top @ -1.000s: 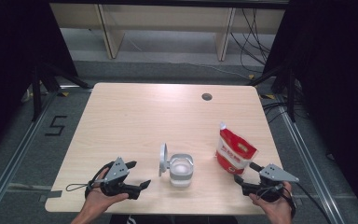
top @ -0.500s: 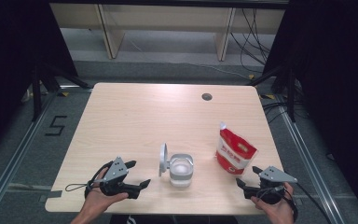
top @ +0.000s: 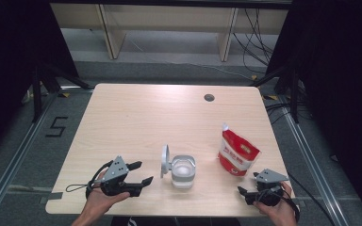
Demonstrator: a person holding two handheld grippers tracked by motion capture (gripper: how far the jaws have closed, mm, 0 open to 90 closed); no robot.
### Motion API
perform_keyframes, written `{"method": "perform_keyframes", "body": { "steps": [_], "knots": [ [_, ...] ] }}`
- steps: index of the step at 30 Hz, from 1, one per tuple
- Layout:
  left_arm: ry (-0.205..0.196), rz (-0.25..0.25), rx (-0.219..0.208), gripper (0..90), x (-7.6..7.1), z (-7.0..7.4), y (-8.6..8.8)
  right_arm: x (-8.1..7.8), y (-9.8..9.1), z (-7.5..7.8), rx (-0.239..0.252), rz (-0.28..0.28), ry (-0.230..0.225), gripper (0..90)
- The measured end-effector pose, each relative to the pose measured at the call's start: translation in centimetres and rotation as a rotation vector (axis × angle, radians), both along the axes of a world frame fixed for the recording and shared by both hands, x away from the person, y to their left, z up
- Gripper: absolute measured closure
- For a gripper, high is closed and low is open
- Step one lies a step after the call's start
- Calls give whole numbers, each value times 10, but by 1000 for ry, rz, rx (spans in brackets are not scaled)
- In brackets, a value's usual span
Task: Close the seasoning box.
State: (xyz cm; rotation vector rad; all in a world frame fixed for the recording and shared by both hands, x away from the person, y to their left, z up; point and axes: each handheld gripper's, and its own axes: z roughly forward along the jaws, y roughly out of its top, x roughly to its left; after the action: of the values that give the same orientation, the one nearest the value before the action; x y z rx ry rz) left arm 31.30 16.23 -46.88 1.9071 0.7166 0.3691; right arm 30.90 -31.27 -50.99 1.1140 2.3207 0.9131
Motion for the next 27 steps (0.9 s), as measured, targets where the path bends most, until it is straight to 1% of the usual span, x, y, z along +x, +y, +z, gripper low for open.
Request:
{"method": "perform_keyframes", "body": {
  "steps": [1, 2, 3, 4, 5, 6, 7, 8, 9, 10, 11, 12, 13, 14, 15, 16, 17, 18, 19, 20, 24, 25, 26, 27],
  "knots": [
    [7, 6, -6, 329, -1, 1, -1, 0, 0, 0, 0, 0, 0, 190],
    [8, 5, -16, 356, -1, 1, -2, 1, 0, -2, 3, -10, 21, 174],
    [-9, -6, -7, 384, -1, 2, -2, 4, -3, -3, 8, -5, 19, 165],
    [-16, -6, 2, 408, -1, 4, -2, 4, -3, -4, 28, -16, 25, 165],
    [-9, -8, -18, 447, -1, 5, -3, 5, -5, -5, 46, -31, 40, 163],
    [-9, -8, -18, 462, -1, 5, -3, 6, -6, -5, 52, -32, 46, 158],
    [-13, 0, -20, 492, -1, 7, -4, 8, -8, -7, 61, -18, 41, 147],
    [-12, -4, -29, 511, 0, 8, -5, 7, -8, -7, 81, -32, 60, 146],
    [-36, -29, -23, 539, 2, 9, -5, 8, -10, -8, 69, -16, 28, 147],
    [-36, -29, -23, 567, 2, 9, -5, 8, -10, -8, 69, -16, 28, 147],
    [-26, -17, -34, 591, 1, 11, -8, 7, -9, -7, 79, -34, 43, 145],
    [-26, -17, -34, 608, 1, 11, -8, 7, -9, -7, 79, -34, 43, 145],
    [-50, -41, -17, 630, 4, 14, -10, 8, -10, -8, 77, -18, 32, 145],
    [-50, -41, -17, 646, 4, 14, -10, 8, -10, -8, 77, -18, 32, 145],
    [-44, -43, -28, 669, 4, 15, -13, 8, -10, -8, 76, -18, 33, 143],
    [-62, -50, -6, 669, 5, 17, -14, 8, -10, -8, 76, -18, 33, 143],
    [-55, -47, -19, 707, 6, 19, -17, 9, -10, -8, 76, -15, 32, 143],
    [-55, -47, -19, 718, 6, 19, -17, 9, -10, -8, 77, -18, 34, 143],
    [-71, -60, 0, 734, 8, 21, -20, 9, -10, -8, 78, -19, 34, 143],
    [-71, -54, 9, 749, 8, 22, -21, 9, -10, -8, 77, -17, 34, 143],
    [-67, -57, 7, 832, 11, 23, -23, 9, -11, -8, 74, -13, 31, 143],
    [-51, -57, -23, 852, 12, 23, -25, 9, -10, -8, 77, -17, 35, 143],
    [-51, -57, -23, 861, 12, 23, -25, 9, -10, -8, 78, -19, 34, 143],
    [-68, -64, -9, 874, 13, 25, -25, 9, -10, -8, 77, -17, 34, 143]
  ]
}}
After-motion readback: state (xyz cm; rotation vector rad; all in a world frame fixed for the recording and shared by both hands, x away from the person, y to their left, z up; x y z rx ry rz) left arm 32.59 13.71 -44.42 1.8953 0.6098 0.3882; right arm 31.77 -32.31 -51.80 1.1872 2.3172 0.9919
